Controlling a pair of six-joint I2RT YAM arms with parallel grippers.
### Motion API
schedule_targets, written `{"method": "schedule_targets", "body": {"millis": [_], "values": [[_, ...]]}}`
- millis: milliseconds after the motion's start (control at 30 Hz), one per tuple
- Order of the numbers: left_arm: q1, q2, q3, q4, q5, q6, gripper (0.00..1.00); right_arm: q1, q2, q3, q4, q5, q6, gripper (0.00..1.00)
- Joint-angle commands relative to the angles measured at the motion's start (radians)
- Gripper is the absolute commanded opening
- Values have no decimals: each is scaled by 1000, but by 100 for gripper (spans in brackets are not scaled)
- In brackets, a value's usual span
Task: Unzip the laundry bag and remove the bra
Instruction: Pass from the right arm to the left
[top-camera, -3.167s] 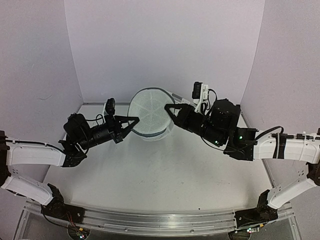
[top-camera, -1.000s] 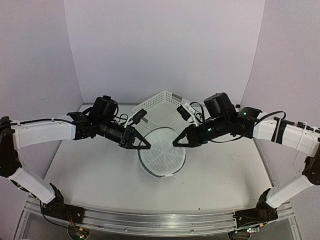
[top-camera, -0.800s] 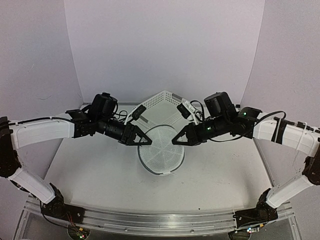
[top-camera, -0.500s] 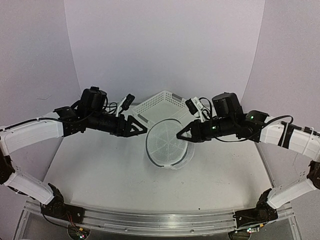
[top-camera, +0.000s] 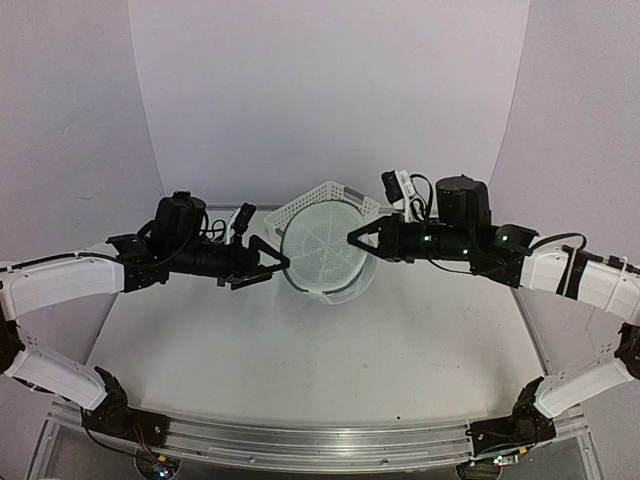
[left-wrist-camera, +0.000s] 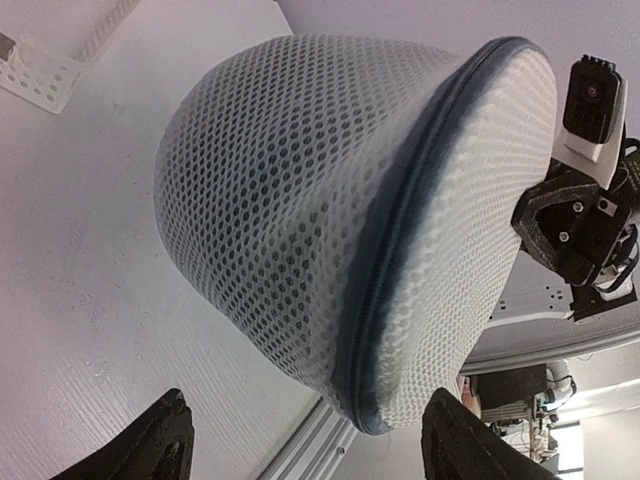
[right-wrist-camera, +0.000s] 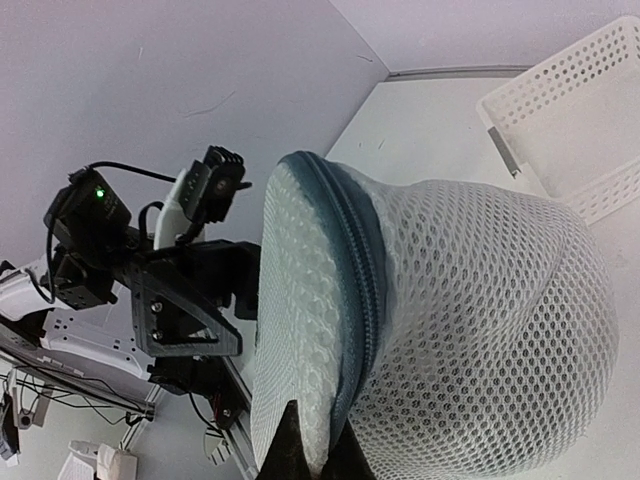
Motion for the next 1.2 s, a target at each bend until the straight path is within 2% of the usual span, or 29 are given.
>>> {"method": "schedule_targets", "body": {"millis": [0, 233, 433, 700, 933, 1133, 1167], "values": [[1, -15, -31, 173, 49, -111, 78, -1, 34, 61, 164, -73, 32, 0], [1, -4, -37, 211, 70, -128, 77, -1, 73, 49, 211, -146, 56, 0], [1, 14, -31, 224, 84, -132, 69, -2, 74, 25, 230, -177, 68, 0], [1, 31, -17, 233, 99, -130, 35, -1, 72, -8, 234, -169, 60, 0], [1, 35, -7, 235, 106, -130, 1, -2, 74, -51, 234, -155, 44, 0], [1, 36, -6, 238, 72, -143, 0, -1, 81, -85, 228, -112, 21, 0], [2, 32, -8, 238, 60, -148, 0, -1, 81, -85, 220, -105, 13, 5]]}}
